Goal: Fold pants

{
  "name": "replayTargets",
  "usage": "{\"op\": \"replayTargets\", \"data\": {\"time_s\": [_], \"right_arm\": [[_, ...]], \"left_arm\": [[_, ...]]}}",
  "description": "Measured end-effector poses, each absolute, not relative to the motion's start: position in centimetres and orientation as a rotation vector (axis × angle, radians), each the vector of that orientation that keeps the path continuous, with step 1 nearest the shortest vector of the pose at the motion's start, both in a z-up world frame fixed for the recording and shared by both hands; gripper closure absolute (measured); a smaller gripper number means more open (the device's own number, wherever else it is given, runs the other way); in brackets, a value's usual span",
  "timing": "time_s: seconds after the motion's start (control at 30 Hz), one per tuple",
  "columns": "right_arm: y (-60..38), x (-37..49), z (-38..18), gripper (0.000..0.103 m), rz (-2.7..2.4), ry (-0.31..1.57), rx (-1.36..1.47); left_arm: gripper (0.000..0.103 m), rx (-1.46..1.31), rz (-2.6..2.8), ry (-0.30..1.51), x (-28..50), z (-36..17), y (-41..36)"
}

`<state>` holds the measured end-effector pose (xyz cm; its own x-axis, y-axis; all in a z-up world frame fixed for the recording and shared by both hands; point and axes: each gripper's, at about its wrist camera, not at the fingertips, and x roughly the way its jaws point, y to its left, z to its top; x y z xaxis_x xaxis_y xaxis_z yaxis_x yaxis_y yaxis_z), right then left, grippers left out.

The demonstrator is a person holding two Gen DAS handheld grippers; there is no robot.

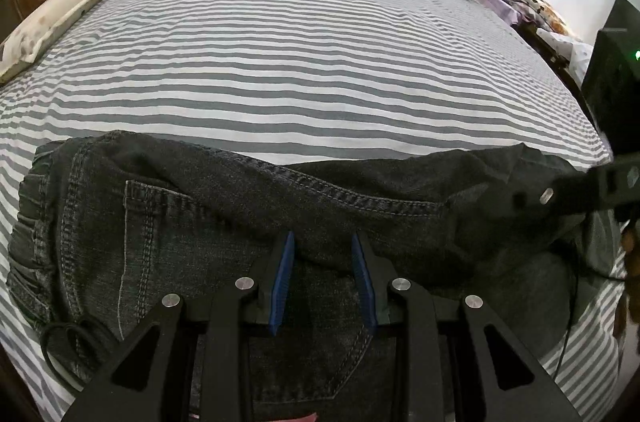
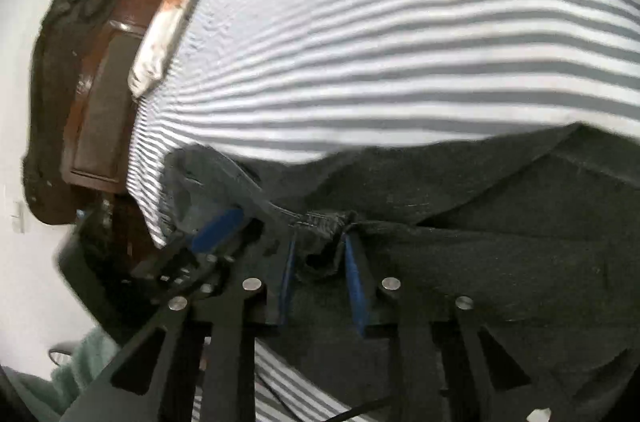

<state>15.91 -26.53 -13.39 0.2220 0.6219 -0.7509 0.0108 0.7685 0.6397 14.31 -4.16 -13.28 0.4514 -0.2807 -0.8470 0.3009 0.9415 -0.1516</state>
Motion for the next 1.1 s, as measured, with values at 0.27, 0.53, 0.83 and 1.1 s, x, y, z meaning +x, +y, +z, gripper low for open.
{"op": "replayTargets", "data": {"time_s": [0.27,0.53,0.83,1.1], "right_arm": [[-28.8,17.1,-12.5,0.079,0.386,1.307,0.563],[-27.6,17.6,-15.5,0.075,0.438,1.385,0.633],[-25.0,18.1,-14.4,0.069,0.480,1.405,0.544],[-25.6,20.0,-13.7,0.070,0.449,1.365,0.581]], "left_arm": [[0.072,0.030,-0.359,1.041,14.2,-13.2,-4.2],[0.072,0.029,-0.358,1.041,14.2,-13.2,-4.3],[0.072,0.021,-0.358,1.042,14.3,-13.2,-4.2],[0.072,0.008,-0.360,1.045,14.4,-13.3,-3.8]]}}
